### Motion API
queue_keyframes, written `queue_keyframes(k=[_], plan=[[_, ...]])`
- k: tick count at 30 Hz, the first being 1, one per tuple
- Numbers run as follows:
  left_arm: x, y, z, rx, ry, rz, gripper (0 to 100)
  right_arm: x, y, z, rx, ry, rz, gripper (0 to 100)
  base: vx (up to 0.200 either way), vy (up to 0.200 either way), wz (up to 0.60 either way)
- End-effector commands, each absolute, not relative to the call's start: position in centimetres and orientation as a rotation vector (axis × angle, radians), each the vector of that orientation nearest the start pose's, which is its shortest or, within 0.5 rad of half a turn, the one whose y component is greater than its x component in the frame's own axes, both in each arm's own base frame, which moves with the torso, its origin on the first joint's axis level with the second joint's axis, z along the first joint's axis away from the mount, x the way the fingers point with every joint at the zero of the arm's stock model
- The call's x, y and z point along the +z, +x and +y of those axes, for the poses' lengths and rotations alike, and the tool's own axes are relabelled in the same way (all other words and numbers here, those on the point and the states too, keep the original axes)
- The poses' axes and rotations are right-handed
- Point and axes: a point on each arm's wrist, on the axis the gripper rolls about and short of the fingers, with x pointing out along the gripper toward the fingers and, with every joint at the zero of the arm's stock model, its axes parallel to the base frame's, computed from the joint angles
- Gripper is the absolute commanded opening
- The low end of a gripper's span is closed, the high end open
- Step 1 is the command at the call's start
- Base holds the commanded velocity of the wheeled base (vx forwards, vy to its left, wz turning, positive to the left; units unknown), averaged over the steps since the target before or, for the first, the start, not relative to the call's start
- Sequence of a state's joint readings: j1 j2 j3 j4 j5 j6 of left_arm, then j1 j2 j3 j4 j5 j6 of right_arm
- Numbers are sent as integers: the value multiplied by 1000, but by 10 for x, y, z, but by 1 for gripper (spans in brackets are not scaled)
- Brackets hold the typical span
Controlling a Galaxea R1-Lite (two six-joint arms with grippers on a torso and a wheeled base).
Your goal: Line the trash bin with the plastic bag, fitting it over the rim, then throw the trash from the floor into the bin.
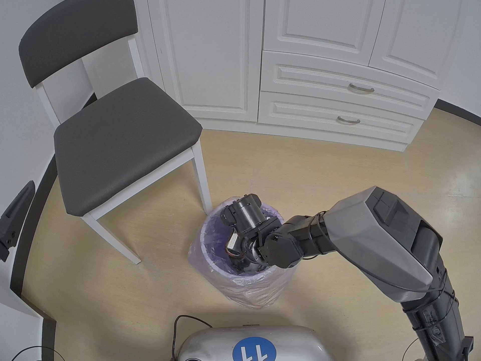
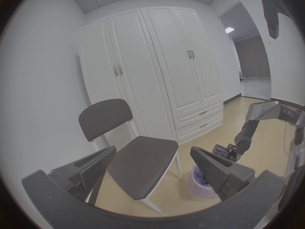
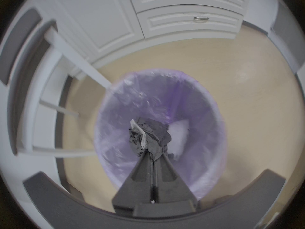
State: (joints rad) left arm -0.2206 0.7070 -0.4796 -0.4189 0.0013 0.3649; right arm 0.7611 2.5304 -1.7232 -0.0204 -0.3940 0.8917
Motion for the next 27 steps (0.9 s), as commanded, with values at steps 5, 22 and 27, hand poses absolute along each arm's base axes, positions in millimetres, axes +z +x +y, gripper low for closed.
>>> queue_keyframes(k=[5, 22, 27], plan=[[246, 59, -13, -185, 354, -221, 100, 33, 363, 344, 97, 562, 761, 0, 0, 0, 0], [245, 59, -13, -183, 381, -221, 100, 36, 387, 285, -65, 229, 812, 0, 0, 0, 0], [245, 59, -13, -182, 381, -222, 100, 12, 391, 298, -74, 229, 810, 0, 0, 0, 0]])
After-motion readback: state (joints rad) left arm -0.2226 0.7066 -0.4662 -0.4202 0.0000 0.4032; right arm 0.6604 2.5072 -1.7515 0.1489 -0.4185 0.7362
